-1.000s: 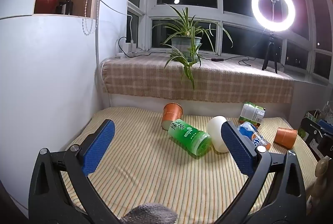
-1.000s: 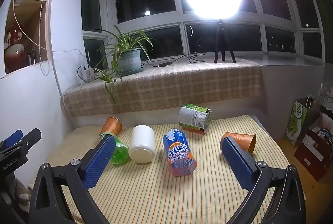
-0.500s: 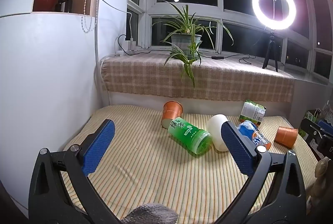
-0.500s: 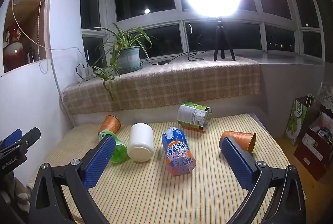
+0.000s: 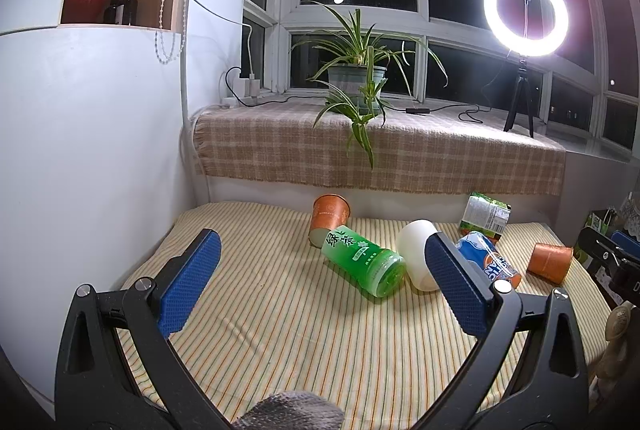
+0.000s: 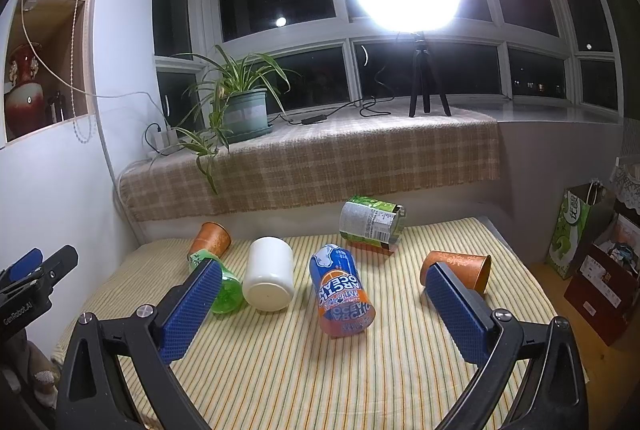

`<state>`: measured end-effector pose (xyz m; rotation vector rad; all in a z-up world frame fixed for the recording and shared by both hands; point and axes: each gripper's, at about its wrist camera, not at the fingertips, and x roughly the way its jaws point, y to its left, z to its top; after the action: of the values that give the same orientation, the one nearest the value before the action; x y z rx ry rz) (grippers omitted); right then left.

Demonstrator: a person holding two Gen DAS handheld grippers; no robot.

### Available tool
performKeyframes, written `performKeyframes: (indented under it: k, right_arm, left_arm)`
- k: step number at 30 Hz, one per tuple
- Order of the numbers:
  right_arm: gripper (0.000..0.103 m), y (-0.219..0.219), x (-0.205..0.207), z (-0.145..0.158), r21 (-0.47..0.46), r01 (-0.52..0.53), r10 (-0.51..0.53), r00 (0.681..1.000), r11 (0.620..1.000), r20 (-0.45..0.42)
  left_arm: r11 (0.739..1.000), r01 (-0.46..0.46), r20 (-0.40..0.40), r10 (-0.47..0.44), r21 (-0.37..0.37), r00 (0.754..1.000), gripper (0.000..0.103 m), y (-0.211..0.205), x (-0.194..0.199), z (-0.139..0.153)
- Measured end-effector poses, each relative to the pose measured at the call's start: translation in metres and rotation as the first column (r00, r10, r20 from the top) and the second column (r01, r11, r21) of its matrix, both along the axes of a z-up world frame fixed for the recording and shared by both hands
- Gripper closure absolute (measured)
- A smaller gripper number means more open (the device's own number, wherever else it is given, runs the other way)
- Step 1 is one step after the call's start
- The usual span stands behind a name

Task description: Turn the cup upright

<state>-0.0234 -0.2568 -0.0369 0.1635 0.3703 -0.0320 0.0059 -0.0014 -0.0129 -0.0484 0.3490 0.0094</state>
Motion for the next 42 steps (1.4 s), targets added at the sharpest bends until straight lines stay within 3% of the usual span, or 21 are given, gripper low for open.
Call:
performKeyframes:
  k: [42]
  right_arm:
    - [0.000,0.0014,-0.0013,0.0007,-0.003,0.005,-0.005,1.000,1.000,0.000]
  left_arm:
    - [1.000,0.002,-0.001,-0.002,0.006,1.000,0.000,-0.0066,-0.0009,-0.0021]
